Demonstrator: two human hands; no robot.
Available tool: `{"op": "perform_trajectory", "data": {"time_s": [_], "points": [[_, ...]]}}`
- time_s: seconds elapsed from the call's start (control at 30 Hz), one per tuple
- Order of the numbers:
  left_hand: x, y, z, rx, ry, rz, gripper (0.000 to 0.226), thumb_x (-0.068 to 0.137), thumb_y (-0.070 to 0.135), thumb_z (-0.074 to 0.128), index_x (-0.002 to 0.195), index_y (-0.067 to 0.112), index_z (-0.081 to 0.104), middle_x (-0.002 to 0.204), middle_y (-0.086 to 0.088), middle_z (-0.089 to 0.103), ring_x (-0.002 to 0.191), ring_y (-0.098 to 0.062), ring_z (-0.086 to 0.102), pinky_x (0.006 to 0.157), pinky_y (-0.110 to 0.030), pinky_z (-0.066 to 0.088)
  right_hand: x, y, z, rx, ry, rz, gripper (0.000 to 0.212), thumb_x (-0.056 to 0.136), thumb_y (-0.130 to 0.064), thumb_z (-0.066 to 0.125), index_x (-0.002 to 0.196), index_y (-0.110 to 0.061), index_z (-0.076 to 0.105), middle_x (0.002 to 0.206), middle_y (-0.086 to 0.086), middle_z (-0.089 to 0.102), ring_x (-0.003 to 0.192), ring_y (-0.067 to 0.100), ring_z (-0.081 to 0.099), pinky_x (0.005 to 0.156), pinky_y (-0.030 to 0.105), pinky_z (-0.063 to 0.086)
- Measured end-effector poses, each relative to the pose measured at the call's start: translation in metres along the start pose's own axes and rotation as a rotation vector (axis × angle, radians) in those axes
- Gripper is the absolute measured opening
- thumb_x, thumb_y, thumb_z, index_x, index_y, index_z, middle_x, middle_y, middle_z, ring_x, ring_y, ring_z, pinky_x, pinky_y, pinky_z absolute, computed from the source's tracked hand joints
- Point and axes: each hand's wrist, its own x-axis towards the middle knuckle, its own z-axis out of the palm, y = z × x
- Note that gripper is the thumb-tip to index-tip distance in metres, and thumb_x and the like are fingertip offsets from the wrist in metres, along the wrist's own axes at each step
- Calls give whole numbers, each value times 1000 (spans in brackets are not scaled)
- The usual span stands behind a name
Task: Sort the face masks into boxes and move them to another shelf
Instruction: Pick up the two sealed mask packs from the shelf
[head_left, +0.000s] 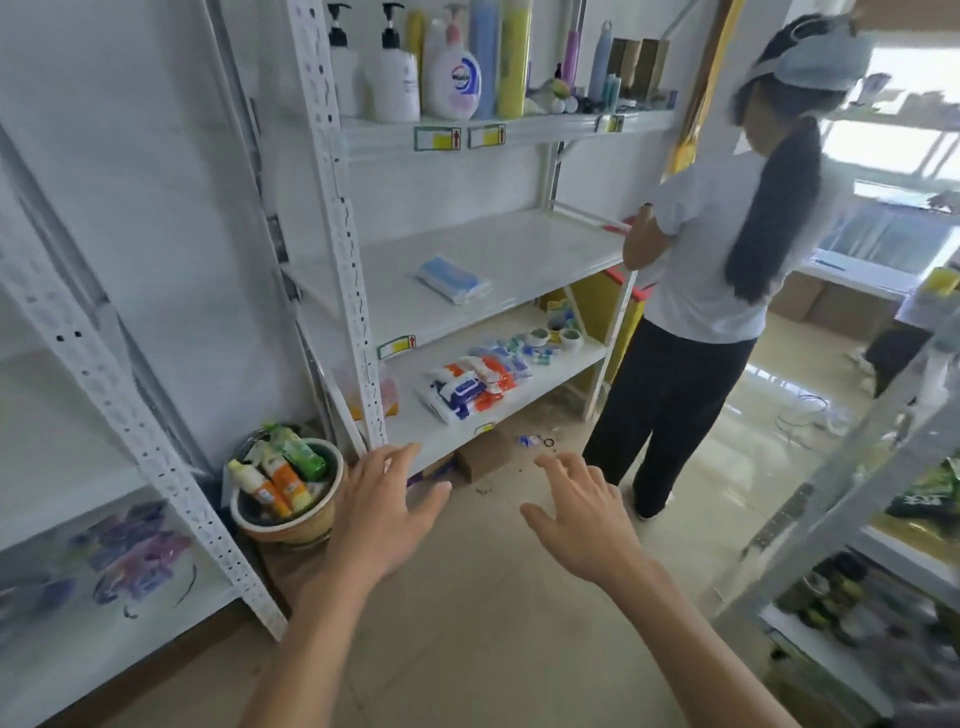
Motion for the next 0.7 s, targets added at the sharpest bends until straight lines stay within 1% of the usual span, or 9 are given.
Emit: {"op": "perform_trajectory", "data": {"time_s": [0.13,0.3,0.43,0.53,0.6,0.7], "points": [[62,23,28,-61,-40,22,75,85,74,36,148,33,41,148,5,45,139,-18,38,114,-44,36,53,15,13,21,-27,14,60,94,-53,46,148,-29,35,147,-2,41,132,24,41,110,43,36],[148,43,50,-75,-47,46,61,94,61,47,147,31,41,150,3,43,140,-21,37,112,-46,36,132,43,10,39,-11,23,60,92,-55,48,146,-33,35,147,-4,43,133,22,42,107,41,37],[207,51,55,-52,-57,65,62,96,59,47,150,30,37,154,2,40,143,-22,33,112,-46,33,194,53,-1,30,-13,-9,61,91,-56,46,146,-34,35,141,-3,47,131,22,44,106,41,38],[244,45,57,-55,-41,54,61,96,57,51,150,31,37,151,3,43,142,-21,33,112,-43,31,241,51,-10,50,-21,-24,65,88,-63,38,147,-35,36,145,-3,45,132,23,44,109,43,39],[270,38,56,-81,-37,51,58,96,56,53,148,32,40,148,5,45,140,-19,35,111,-38,30,270,46,-13,68,-31,-36,69,86,-65,32,148,-34,34,148,-2,43,134,25,42,109,45,38],[313,25,56,-94,-24,47,55,97,54,54,145,29,45,145,5,47,138,-18,39,110,-38,33,317,42,-14,82,-57,-40,60,93,-55,43,148,-33,34,150,-1,42,133,25,41,109,45,37]]}}
